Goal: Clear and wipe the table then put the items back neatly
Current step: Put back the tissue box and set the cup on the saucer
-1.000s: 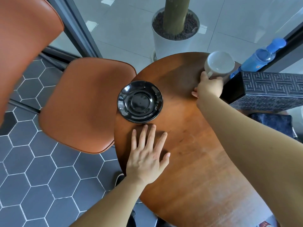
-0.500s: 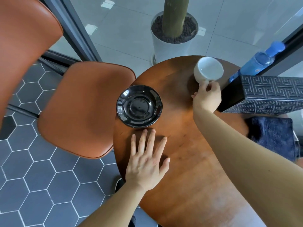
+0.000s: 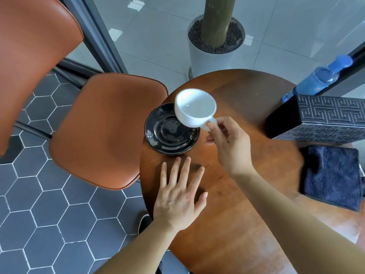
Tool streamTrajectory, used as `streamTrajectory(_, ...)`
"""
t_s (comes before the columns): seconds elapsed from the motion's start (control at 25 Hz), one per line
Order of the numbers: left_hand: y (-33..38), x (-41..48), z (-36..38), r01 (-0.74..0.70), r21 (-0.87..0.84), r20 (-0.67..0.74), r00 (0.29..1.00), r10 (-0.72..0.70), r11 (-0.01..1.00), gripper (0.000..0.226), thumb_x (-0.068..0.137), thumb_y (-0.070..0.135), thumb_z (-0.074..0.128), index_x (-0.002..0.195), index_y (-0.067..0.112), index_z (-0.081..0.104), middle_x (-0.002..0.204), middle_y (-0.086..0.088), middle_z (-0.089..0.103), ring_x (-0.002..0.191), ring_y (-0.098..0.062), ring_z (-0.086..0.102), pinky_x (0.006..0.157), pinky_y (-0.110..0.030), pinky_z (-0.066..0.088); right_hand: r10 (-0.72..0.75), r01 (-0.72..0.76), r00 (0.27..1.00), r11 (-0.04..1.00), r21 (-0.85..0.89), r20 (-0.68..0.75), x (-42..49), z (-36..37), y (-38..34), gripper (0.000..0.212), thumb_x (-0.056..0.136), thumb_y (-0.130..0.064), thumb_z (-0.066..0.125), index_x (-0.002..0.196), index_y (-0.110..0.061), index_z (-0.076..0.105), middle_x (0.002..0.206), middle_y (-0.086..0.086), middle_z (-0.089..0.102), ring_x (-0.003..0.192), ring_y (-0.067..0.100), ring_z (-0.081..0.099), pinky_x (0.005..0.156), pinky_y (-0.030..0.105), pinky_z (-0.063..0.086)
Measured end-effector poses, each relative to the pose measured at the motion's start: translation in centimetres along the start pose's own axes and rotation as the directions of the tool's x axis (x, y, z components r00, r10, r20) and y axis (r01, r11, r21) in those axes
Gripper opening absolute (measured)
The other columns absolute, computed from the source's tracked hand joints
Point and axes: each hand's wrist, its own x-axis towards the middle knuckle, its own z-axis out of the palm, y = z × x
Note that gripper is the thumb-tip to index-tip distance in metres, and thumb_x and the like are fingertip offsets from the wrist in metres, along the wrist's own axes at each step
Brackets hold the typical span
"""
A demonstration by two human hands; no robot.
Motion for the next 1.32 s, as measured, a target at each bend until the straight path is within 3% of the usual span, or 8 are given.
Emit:
streamTrajectory(0.16,0.0,0.0,0.1,0.002,-0.003,0.001,1.0,-0.002,1.0,0.064,0.097,0.059,0.042,0.153,0.028,0.039,0.163,-0.017,0.034,0.151,-0.04,0.028,0.119,-0.066,0.023,-0.051,0.056,0.991,0.997,-0.044,0.121,0.4,1.3,0.5,0.02,0.1,-0.029,0.059,0.095,-0.01,0.065,0.084,0.003,0.07,0.071,0.011,0.072,0.066,0.024,0.059)
streamTrajectory(0.4,-0.1,0.1,0.1,0.004,-0.02,-0.001,1.0,-0.004,1.0,0.063,0.096,0.058,0.043,0.152,0.028,0.041,0.163,-0.017,0.035,0.151,-0.04,0.029,0.119,-0.066,0.023,-0.059,0.073,0.988,0.993,-0.097,0.142,1.0,2.8,2.2,0.02,0.101,-0.03,0.058,0.088,-0.015,0.062,0.078,0.001,0.067,0.073,0.021,0.069,0.07,0.048,0.057)
streamTrajectory(0.72,0.0,0.0,0.2,0.002,-0.02,-0.024,1.0,-0.003,1.0,0.063,0.096,0.058,0.044,0.151,0.028,0.043,0.161,-0.017,0.037,0.149,-0.04,0.032,0.119,-0.066,0.024,-0.073,0.109,0.982,0.973,-0.205,0.173,0.8,3.5,2.3,0.012,0.096,-0.025,0.067,0.091,-0.014,0.071,0.082,0.0,0.066,0.073,0.018,0.06,0.066,0.03,0.049)
streamTrajectory(0.92,-0.1,-0.1,0.3,0.003,-0.025,-0.058,0.998,-0.005,1.0,0.063,0.096,0.058,0.045,0.151,0.029,0.043,0.162,-0.016,0.037,0.15,-0.039,0.032,0.119,-0.066,0.025,-0.097,0.127,0.988,0.956,-0.263,0.122,0.1,1.7,3.1,0.032,0.093,-0.034,0.069,0.121,-0.017,0.071,0.095,-0.002,0.067,0.084,0.015,0.061,0.076,0.027,0.053)
streamTrajectory(1.0,-0.1,-0.1,0.3,0.001,-0.024,-0.069,0.998,-0.003,1.0,0.062,0.096,0.058,0.044,0.151,0.029,0.042,0.162,-0.016,0.036,0.151,-0.039,0.031,0.119,-0.066,0.025,-0.147,0.172,0.985,0.854,-0.491,0.089,-0.8,-0.4,5.1,0.044,0.096,-0.04,0.063,0.134,-0.017,0.062,0.123,0.002,0.065,0.108,0.022,0.058,0.092,0.039,0.053)
streamTrajectory(1.12,-0.1,-0.1,0.3,0.002,-0.035,-0.082,0.997,-0.005,0.999,0.062,0.096,0.058,0.044,0.151,0.03,0.041,0.163,-0.015,0.035,0.152,-0.038,0.03,0.12,-0.065,0.024,-0.025,0.152,0.986,0.56,-0.814,0.167,-2.3,-3.2,7.9,0.064,0.102,-0.058,0.039,0.156,-0.024,0.033,0.164,0.004,0.029,0.151,0.032,0.023,0.122,0.051,0.024)
streamTrajectory(1.2,-0.2,-0.2,0.3,0.002,-0.05,-0.091,0.996,-0.007,0.999,0.063,0.095,0.058,0.047,0.151,0.03,0.042,0.163,-0.013,0.035,0.152,-0.036,0.029,0.12,-0.064,0.024,0.056,0.145,0.979,0.487,-0.861,0.197,-2.9,-3.6,9.0,0.07,0.102,-0.065,0.02,0.16,-0.027,0.017,0.169,0.002,0.012,0.156,0.028,0.004,0.126,0.051,0.008)
streamTrajectory(1.32,-0.3,-0.1,0.8,0.026,-0.08,-0.138,0.99,-0.037,0.996,0.063,0.093,0.058,0.053,0.147,0.025,0.049,0.162,-0.01,0.039,0.152,-0.032,0.031,0.123,-0.061,0.023,0.069,0.141,0.978,0.478,-0.867,0.197,-2.9,-3.3,9.2,0.071,0.101,-0.067,0.013,0.161,-0.028,0.01,0.17,0.0,0.006,0.156,0.026,-0.002,0.126,0.049,0.003)
